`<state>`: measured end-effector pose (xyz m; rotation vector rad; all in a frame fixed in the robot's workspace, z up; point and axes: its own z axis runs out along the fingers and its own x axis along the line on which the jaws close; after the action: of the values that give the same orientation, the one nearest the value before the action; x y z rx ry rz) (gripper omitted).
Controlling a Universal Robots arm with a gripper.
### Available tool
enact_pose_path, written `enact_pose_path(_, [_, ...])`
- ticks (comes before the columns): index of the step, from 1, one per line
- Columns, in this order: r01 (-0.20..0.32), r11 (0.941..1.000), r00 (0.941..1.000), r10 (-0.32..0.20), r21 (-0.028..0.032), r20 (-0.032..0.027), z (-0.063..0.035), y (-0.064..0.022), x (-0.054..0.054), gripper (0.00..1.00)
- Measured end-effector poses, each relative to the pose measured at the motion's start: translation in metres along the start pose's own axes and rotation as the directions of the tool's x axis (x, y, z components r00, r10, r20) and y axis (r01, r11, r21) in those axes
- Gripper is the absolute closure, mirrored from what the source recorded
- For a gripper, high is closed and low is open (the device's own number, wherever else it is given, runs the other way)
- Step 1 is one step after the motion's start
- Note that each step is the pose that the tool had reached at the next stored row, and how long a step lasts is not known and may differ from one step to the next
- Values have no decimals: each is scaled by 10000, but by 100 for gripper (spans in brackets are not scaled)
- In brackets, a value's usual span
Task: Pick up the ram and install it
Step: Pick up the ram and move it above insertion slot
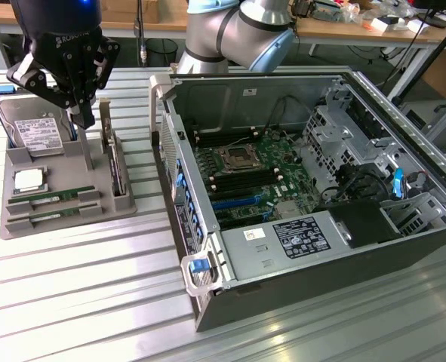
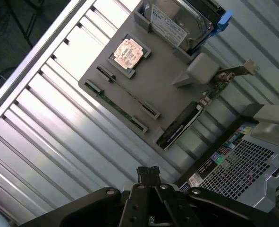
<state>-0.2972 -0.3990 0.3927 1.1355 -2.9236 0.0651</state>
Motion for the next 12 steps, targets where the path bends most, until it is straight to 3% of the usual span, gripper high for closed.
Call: enact_pose_path(12, [451,9990,9990,-451,68,-40,1,0,0,89])
